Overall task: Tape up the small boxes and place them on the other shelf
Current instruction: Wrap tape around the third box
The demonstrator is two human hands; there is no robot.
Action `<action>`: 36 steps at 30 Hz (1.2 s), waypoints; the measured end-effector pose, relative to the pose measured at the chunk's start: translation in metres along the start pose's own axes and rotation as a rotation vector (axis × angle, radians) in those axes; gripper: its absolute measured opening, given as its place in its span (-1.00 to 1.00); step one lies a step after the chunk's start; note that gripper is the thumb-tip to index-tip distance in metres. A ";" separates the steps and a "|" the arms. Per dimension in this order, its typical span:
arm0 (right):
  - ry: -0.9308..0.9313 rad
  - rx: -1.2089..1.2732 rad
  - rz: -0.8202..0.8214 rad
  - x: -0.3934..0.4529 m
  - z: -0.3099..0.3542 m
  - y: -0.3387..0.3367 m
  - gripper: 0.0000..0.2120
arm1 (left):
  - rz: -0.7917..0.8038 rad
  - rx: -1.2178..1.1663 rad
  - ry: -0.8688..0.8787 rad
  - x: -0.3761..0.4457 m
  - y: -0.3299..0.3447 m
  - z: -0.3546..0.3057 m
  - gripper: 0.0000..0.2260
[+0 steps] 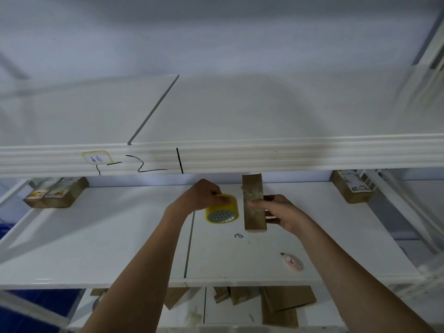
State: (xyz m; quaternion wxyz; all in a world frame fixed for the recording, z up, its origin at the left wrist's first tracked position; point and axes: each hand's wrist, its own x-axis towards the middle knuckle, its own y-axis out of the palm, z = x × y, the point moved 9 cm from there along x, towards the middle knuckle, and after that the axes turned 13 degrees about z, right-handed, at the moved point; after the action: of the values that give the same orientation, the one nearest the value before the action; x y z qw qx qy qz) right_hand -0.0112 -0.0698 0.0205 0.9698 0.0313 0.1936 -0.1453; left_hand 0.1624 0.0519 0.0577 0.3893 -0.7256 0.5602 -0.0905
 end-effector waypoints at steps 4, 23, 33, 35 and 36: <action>-0.008 0.005 -0.003 -0.004 0.001 -0.002 -0.62 | -0.028 0.020 -0.024 0.003 -0.002 0.001 -0.65; -0.141 0.306 0.152 -0.017 0.022 0.021 -0.74 | -0.052 0.073 -0.090 -0.002 -0.002 -0.022 -0.57; -0.125 0.404 0.184 -0.007 0.024 0.040 -0.53 | -0.109 0.156 -0.104 -0.005 -0.011 -0.025 -0.54; -0.102 0.317 0.167 -0.004 0.024 0.041 -0.45 | -0.124 0.185 -0.126 -0.006 -0.012 -0.024 -0.54; -0.087 0.235 0.132 -0.002 0.024 0.039 -0.41 | -0.121 0.209 -0.143 -0.007 -0.011 -0.023 -0.54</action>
State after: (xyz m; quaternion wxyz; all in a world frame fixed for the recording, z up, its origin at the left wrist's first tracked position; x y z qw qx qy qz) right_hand 0.0068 -0.0351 0.0439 0.9744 0.1507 0.1303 -0.1040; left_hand 0.1544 0.0483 0.0829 0.4958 -0.7180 0.4736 -0.1198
